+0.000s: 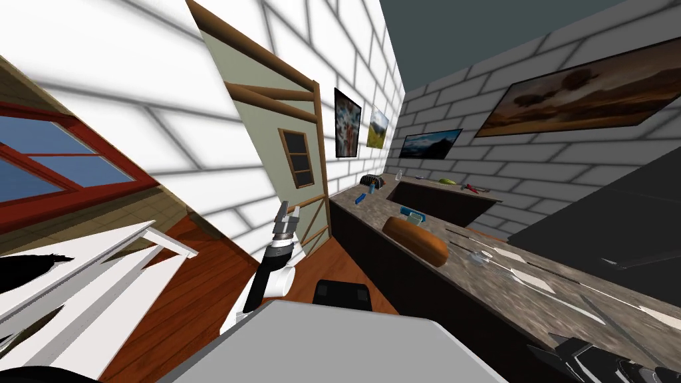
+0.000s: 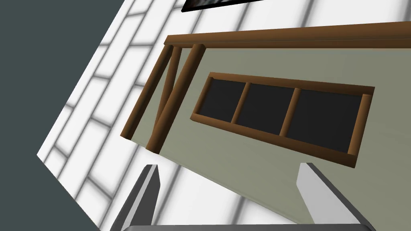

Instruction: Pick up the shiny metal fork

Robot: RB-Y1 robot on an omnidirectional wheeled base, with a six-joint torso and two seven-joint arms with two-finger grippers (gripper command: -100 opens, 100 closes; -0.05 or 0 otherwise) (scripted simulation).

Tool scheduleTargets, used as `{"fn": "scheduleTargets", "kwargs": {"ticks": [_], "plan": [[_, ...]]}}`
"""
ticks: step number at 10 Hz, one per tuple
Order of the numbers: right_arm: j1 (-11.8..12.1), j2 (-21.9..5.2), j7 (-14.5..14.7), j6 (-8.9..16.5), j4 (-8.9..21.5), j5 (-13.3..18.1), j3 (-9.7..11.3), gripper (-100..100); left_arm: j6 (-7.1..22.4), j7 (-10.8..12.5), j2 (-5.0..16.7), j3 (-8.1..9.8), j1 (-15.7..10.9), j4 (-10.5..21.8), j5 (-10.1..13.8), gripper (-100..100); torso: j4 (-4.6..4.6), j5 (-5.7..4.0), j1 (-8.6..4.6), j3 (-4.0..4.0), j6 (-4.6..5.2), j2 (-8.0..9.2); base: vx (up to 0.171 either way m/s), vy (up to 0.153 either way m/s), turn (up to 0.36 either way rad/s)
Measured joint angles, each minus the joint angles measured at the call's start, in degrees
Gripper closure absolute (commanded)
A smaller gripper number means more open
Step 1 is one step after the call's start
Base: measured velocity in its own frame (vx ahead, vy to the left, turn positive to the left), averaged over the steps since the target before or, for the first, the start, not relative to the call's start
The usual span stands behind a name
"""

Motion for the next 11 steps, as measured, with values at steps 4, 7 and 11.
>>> {"fn": "scheduleTargets", "kwargs": {"ticks": [4,7,11], "plan": [[-0.93,-1.26,0.19,-0.77,4.3,1.4,1.78,-100,0.0,0.0,0.0,-0.01,-0.01,0.0,0.0,0,0.02,0.04,0.11,0.05,-0.05,0.08,0.019,-0.09,0.161],[0.15,-3.07,-0.27,-0.32,6.07,2.13,3.39,-100,0.0,0.0,0.01,0.01,0.01,0.0,0.0,0,-0.01,-0.08,-0.28,-0.04,0.04,-0.07,0.034,-0.18,0.256],[0.08,-3.4,-0.62,0.06,8.37,3.28,5.78,0,0.0,0.0,0.0,0.01,0.01,0.0,0.0,0,-0.02,-0.07,-0.12,-0.05,0.04,-0.09,0.032,-0.144,0.125]]}}
